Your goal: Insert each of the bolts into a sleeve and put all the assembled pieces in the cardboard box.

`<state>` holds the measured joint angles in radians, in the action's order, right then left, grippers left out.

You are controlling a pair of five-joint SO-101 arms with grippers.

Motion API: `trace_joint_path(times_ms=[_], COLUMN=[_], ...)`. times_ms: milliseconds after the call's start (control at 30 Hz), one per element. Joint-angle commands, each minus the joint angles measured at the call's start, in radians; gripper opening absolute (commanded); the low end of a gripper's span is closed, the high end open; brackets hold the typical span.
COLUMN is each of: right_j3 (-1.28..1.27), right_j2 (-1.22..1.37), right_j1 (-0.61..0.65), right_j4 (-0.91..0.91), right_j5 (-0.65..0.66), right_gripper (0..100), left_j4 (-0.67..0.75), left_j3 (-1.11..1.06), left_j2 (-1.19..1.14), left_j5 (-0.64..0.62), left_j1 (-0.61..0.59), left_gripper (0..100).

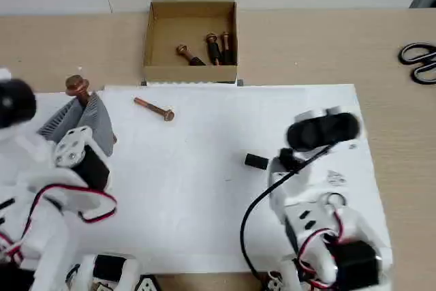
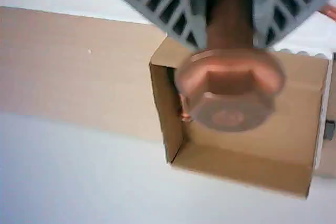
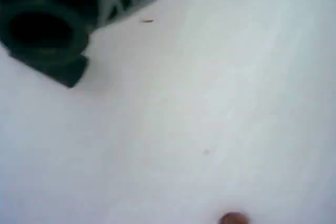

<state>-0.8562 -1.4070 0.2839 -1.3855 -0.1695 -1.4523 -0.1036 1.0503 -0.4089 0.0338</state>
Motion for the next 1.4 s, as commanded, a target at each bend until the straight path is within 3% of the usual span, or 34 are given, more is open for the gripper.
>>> trace_joint_path(times_ms=[0, 333, 533, 800, 967, 1367], right_j3=[-0.095, -0.454, -0.531, -0.585, -0.585, -0.522], right_j2=[-0.073, -0.361, -0.401, -0.406, -0.404, -0.406], right_j1=[0.076, 0.358, 0.484, 0.581, 0.584, 0.595], right_j4=[0.105, 0.377, 0.384, 0.487, 0.518, 0.519], right_j5=[0.014, 0.143, 0.219, 0.219, 0.219, 0.219], right_gripper=[0.2, 0.2, 0.2, 0.2, 0.2, 0.2], left_j4=[0.06, 0.37, 0.47, 0.468, 0.466, 0.466], left_j3=[-0.03, -0.607, -0.888, -0.932, -0.966, -1.02], left_j2=[0.064, 0.531, 0.776, 0.747, 0.749, 0.75], left_j5=[0.008, 0.008, -0.005, -0.198, -0.27, -0.292], left_j1=[-0.003, 0.009, 0.167, 0.333, 0.361, 0.361], left_gripper=[1, 1, 1, 1, 1, 1])
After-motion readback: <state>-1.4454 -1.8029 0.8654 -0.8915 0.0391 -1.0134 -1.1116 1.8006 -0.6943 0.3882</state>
